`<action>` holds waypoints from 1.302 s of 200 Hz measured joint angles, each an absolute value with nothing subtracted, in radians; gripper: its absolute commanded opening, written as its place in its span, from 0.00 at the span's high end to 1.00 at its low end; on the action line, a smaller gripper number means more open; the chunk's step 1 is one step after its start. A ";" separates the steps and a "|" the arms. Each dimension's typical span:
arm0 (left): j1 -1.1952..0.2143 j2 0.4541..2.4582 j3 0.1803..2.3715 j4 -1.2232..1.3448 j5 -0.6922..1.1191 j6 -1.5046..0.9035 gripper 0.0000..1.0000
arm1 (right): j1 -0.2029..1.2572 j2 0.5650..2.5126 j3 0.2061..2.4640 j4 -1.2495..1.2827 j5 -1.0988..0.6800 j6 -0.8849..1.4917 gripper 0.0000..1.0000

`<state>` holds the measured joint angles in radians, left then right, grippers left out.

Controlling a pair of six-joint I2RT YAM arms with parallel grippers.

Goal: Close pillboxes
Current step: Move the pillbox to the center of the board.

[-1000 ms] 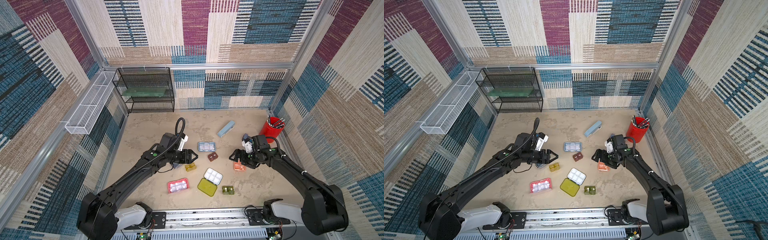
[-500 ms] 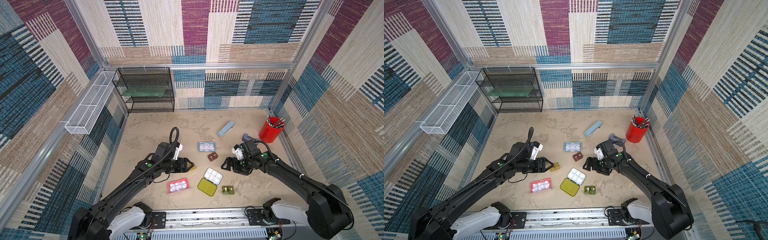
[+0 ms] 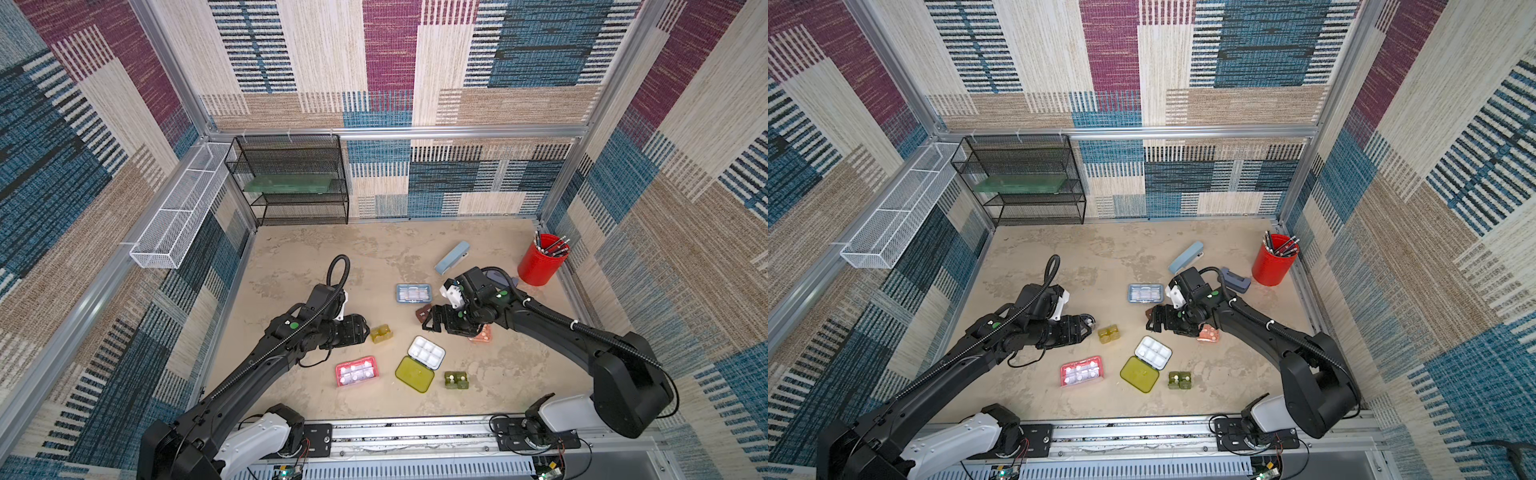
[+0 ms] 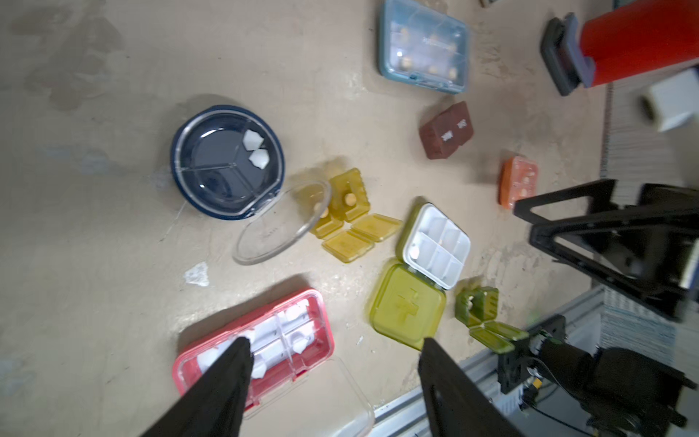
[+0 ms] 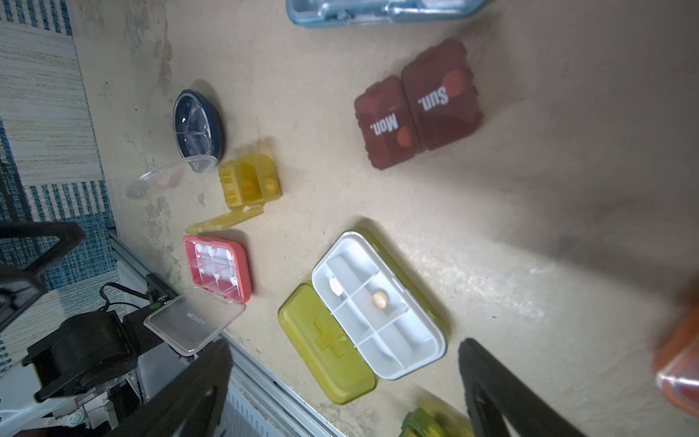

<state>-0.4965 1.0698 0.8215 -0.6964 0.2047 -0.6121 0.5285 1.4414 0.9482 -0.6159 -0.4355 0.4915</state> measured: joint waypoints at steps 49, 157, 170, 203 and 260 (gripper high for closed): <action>-0.456 1.126 0.839 -0.730 0.186 -0.598 0.23 | 0.529 1.496 1.033 -0.625 -0.434 0.455 0.05; -0.194 1.427 0.833 -0.502 0.440 -0.710 0.23 | 0.529 1.585 1.173 -0.655 -0.434 0.436 0.05; -0.189 1.458 0.836 -0.474 0.465 -0.725 0.23 | 0.529 1.598 1.195 -0.656 -0.434 0.435 0.05; -0.171 1.511 0.848 -0.441 0.489 -0.753 0.23 | 0.529 1.617 1.226 -0.659 -0.434 0.432 0.05; -0.157 1.537 0.852 -0.439 0.496 -0.756 0.23 | 0.524 1.637 1.226 -0.671 -0.433 0.429 0.05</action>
